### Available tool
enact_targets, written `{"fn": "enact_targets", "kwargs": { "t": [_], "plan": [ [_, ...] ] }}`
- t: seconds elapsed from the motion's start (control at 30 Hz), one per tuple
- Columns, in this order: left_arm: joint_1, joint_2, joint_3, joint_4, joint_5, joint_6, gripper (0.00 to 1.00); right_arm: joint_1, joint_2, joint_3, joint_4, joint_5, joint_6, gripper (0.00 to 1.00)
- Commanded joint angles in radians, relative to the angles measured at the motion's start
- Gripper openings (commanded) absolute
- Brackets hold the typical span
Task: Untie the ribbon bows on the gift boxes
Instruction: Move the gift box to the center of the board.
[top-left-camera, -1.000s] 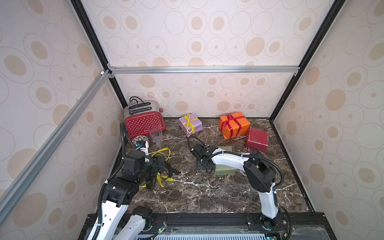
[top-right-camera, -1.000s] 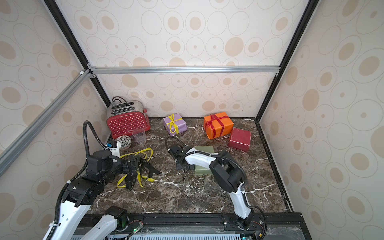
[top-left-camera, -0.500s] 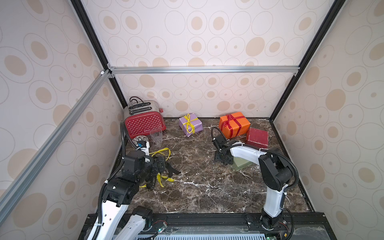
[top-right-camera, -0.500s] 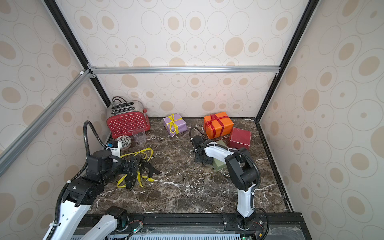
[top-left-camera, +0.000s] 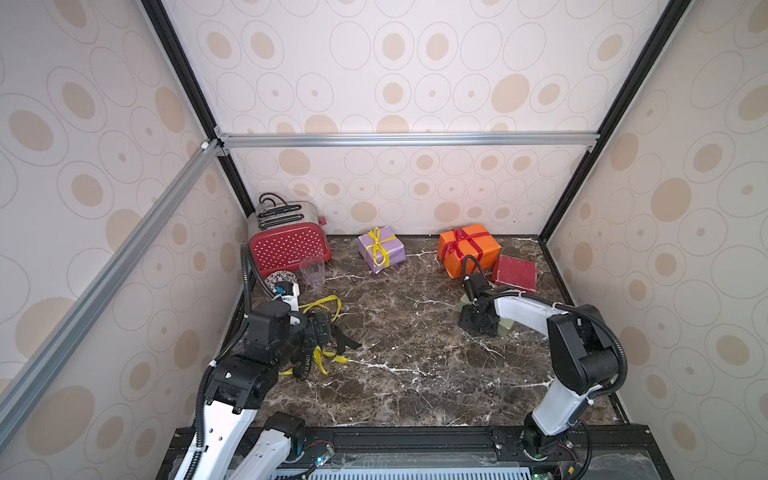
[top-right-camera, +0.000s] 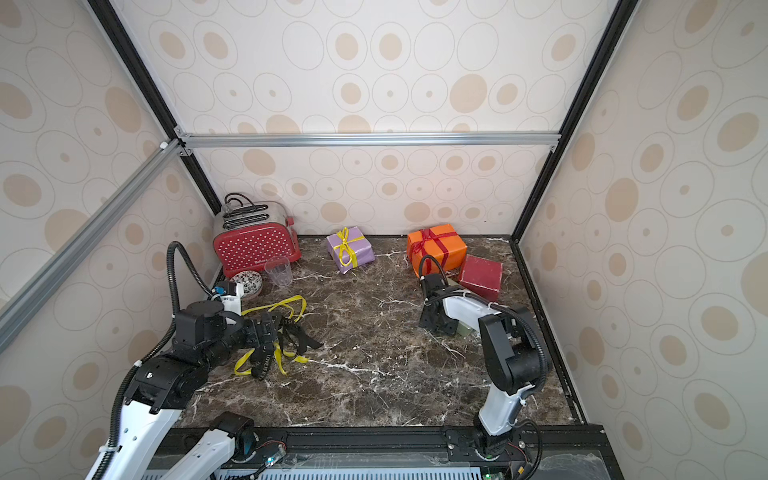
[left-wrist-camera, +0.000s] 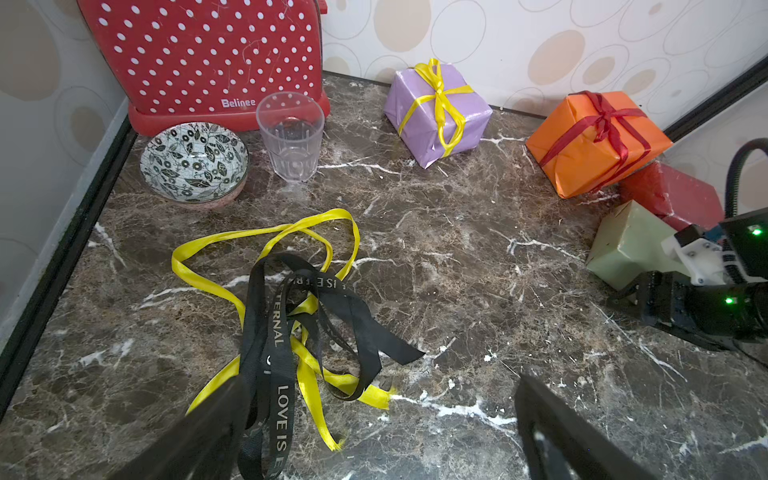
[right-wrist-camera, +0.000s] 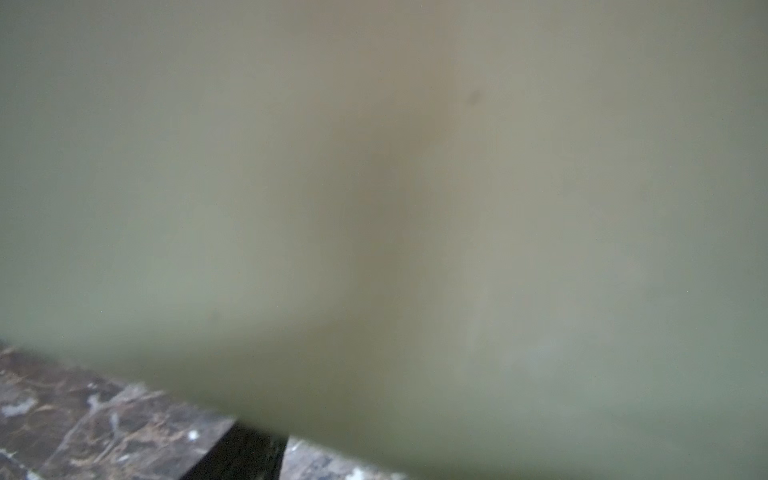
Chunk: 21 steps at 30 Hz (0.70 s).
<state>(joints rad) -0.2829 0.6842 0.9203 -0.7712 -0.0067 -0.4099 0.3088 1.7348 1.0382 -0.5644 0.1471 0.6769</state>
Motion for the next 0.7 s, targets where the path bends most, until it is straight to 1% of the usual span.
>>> {"fn": "enact_targets", "kwargs": {
  "t": [0.0,0.4,0.53,0.57,0.67],
  "plan": [
    [-0.007,0.001,0.000,0.013,-0.003,0.014,0.99,-0.071,-0.036,-0.019,-0.022,-0.001,-0.028,0.72],
    [-0.007,0.005,-0.005,0.016,-0.001,0.019,0.99,-0.226,-0.085,-0.055,0.004,-0.033,-0.014,0.71],
    [-0.007,0.019,-0.006,0.018,0.004,0.020,0.99,-0.254,-0.149,-0.091,0.039,-0.071,0.000,0.71],
    [-0.006,0.023,-0.008,0.018,0.004,0.022,0.99,-0.252,-0.175,-0.108,0.052,-0.098,0.005,0.71],
    [-0.007,0.043,-0.009,0.018,-0.002,0.026,0.99,-0.246,-0.284,-0.189,0.162,-0.251,0.017,0.70]
  ]
}}
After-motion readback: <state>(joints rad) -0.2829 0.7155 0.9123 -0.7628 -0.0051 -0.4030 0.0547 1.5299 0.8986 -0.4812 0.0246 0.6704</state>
